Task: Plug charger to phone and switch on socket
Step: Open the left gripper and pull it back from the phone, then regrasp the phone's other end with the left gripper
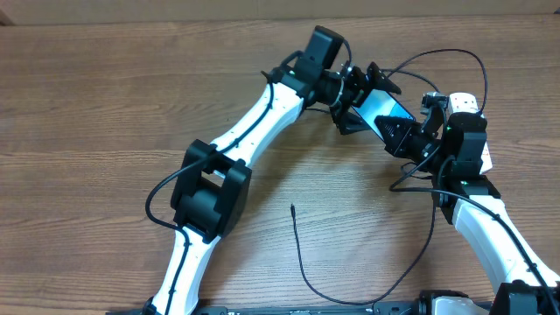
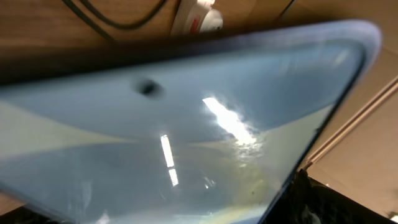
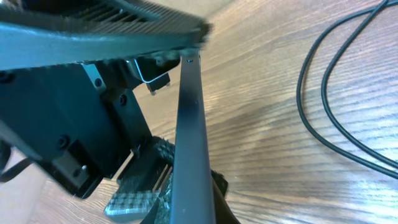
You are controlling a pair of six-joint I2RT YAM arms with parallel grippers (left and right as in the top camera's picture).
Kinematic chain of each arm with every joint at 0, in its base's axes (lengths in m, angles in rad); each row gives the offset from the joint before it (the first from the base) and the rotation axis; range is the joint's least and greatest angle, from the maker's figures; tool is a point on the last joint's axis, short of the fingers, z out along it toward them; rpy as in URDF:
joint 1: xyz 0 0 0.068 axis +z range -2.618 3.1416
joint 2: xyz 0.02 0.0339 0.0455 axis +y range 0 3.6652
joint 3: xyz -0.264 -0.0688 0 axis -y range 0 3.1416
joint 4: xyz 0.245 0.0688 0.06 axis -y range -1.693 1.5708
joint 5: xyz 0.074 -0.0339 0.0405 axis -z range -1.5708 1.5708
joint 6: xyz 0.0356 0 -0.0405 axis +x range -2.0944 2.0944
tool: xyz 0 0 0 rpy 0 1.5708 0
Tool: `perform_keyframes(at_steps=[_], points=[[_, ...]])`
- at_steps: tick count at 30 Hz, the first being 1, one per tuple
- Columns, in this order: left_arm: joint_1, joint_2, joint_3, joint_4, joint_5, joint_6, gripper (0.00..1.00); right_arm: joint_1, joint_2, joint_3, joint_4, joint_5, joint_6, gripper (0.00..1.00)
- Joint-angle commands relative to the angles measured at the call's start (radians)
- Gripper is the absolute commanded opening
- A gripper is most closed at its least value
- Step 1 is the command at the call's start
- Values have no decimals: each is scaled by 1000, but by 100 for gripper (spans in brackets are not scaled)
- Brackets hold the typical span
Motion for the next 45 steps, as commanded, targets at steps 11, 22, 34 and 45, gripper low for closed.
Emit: perform_keyframes(at_steps=[11, 22, 34, 45], points=[[213, -160, 27, -116, 70, 241, 100, -49, -10, 26, 82, -33, 343, 4], [277, -294, 27, -414, -61, 465, 100, -48, -10, 26, 337, -281, 840, 4], [276, -381, 27, -478, -150, 465, 100, -29, -10, 26, 492, -435, 1240, 3], [237, -380, 27, -389, -174, 362, 100, 90, -10, 26, 574, -313, 1456, 4]])
